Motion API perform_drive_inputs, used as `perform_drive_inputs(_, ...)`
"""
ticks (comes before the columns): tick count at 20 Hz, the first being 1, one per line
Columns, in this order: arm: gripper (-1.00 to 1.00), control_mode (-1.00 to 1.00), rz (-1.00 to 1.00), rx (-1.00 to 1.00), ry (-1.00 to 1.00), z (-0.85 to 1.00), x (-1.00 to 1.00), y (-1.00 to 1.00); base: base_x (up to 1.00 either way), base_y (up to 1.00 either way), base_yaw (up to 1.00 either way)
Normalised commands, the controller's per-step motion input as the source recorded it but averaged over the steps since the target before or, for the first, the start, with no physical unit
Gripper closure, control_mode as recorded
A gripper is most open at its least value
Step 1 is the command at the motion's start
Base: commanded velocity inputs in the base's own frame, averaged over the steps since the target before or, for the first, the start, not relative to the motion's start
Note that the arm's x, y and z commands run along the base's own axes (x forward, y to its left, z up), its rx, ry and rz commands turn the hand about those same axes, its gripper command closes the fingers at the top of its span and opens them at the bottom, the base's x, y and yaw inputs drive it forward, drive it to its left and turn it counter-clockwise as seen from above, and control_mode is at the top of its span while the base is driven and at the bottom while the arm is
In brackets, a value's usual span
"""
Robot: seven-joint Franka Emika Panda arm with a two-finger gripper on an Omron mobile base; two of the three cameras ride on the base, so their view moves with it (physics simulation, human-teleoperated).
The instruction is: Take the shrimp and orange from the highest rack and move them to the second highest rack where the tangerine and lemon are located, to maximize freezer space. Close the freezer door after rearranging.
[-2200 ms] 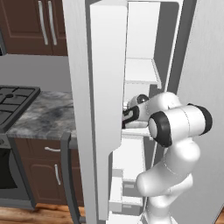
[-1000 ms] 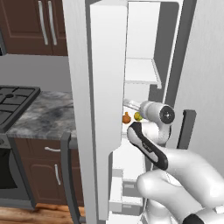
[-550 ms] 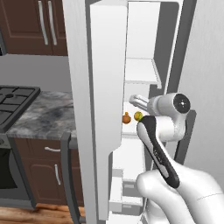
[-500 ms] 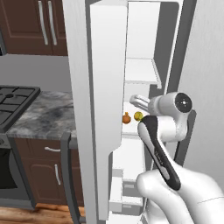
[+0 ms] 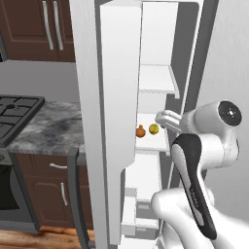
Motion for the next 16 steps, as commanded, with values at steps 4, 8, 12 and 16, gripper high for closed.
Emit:
perform_drive_inputs(4,-1.0,-1.0,0.0,0.0,0.01,0.3,-0.75,-0.07,0.0,0.0,0.0)
perform_drive_inputs(8,-1.0,-1.0,0.0,0.0,0.02,0.44,-0.53,-0.04,0.0,0.0,0.0)
perform_drive_inputs(12,-1.0,-1.0,0.0,0.0,-0.01,0.04,-0.64,-0.12,0.0,0.0,0.0)
perform_drive_inputs(16,-1.0,-1.0,-0.01,0.03,-0.1,-0.04,-0.7,-0.26,0.0,0.0,0.0)
